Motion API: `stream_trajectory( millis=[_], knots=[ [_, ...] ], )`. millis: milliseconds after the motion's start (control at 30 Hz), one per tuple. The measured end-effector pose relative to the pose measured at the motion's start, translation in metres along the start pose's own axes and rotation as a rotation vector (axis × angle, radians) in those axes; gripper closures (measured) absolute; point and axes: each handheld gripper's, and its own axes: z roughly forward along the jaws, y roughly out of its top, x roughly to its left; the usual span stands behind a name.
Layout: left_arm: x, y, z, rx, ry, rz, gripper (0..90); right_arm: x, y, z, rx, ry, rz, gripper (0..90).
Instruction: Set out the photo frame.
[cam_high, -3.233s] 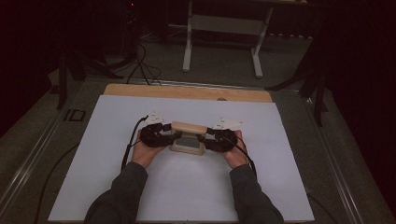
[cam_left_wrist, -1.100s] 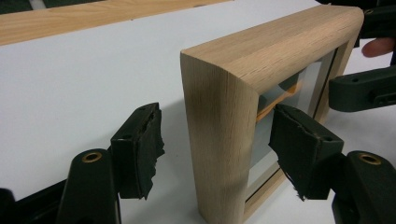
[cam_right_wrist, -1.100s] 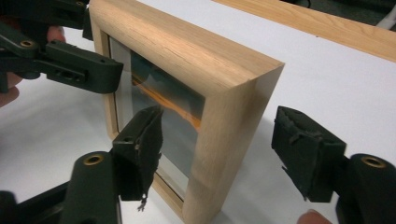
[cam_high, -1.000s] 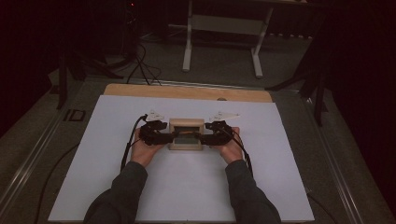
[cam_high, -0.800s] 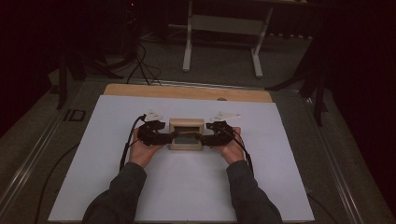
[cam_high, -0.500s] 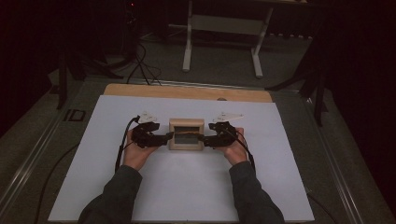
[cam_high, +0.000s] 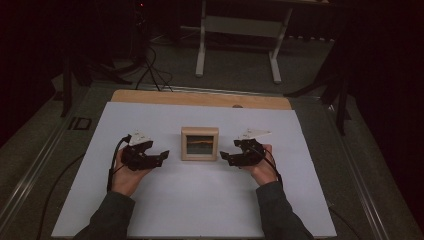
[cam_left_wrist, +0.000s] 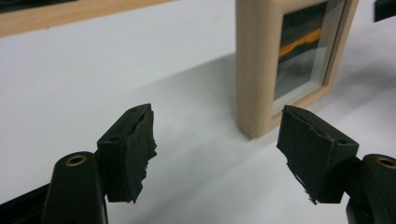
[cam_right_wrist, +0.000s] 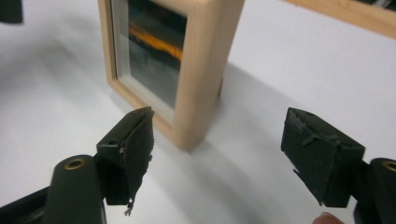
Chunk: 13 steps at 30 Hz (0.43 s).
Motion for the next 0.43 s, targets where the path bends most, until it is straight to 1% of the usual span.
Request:
stream_trajectory(
  millis=[133, 200, 267, 300, 333, 367, 400, 433],
  knots=[
    [0.006, -0.011, -0.007, 0.001, 0.018, -0.019, 27.3, -0.002, -0.013, -0.006, 0.021, -0.011, 0.008, 22.8],
    [0.008, -0.016, -0.01, 0.012, 0.024, -0.026, 27.3, -0.003, -0.02, -0.01, 0.028, -0.02, 0.016, 22.3],
    [0.01, -0.022, -0.012, 0.021, 0.035, -0.029, 27.3, -0.005, -0.027, -0.014, 0.035, -0.033, 0.023, 22.0],
    [0.01, -0.022, -0.012, 0.021, 0.035, -0.029, 27.3, -0.005, -0.027, -0.014, 0.035, -0.033, 0.023, 22.0],
    [0.012, -0.026, -0.013, 0.031, 0.039, -0.033, 27.3, -0.008, -0.034, -0.02, 0.036, -0.044, 0.039, 21.7],
    [0.012, -0.026, -0.013, 0.031, 0.039, -0.033, 27.3, -0.008, -0.034, -0.02, 0.036, -0.044, 0.039, 21.7],
    [0.014, -0.03, -0.014, 0.047, 0.054, -0.028, 27.2, -0.011, -0.041, -0.026, 0.041, -0.057, 0.048, 21.6],
    [0.014, -0.03, -0.014, 0.047, 0.054, -0.028, 27.2, -0.011, -0.041, -0.026, 0.041, -0.057, 0.048, 21.6]
  ],
)
